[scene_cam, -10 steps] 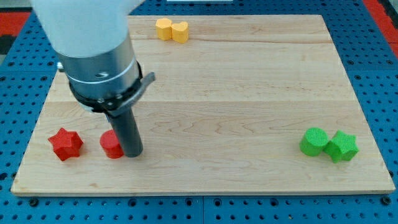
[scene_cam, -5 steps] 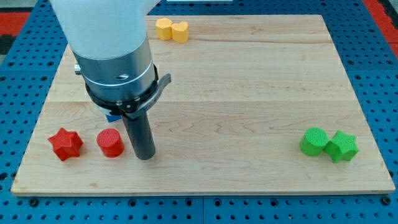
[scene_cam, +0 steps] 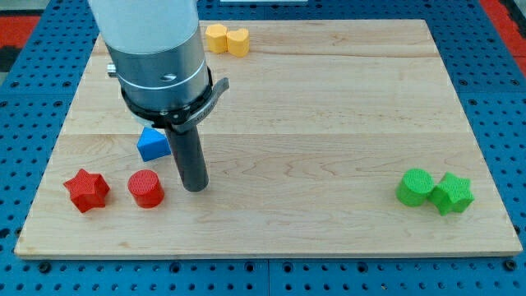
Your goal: Keep arm at center of the table
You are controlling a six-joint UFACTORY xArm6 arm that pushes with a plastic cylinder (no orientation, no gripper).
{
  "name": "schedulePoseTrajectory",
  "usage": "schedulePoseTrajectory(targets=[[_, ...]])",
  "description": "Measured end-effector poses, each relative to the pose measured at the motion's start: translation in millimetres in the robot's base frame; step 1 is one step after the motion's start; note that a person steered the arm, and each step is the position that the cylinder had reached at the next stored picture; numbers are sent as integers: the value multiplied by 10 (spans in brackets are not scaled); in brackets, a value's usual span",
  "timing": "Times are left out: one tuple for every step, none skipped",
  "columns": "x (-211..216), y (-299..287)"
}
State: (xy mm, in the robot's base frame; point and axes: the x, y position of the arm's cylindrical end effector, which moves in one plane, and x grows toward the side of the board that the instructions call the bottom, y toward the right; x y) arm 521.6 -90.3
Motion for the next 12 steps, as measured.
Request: schedulePoseTrajectory(targets=[[-74,1],[-216,1],[-342,4],[-283,136],[-302,136],[-294,136],[-259,167],[-259,301],[-259,500],[-259,619],[-267,619],[-587,655]])
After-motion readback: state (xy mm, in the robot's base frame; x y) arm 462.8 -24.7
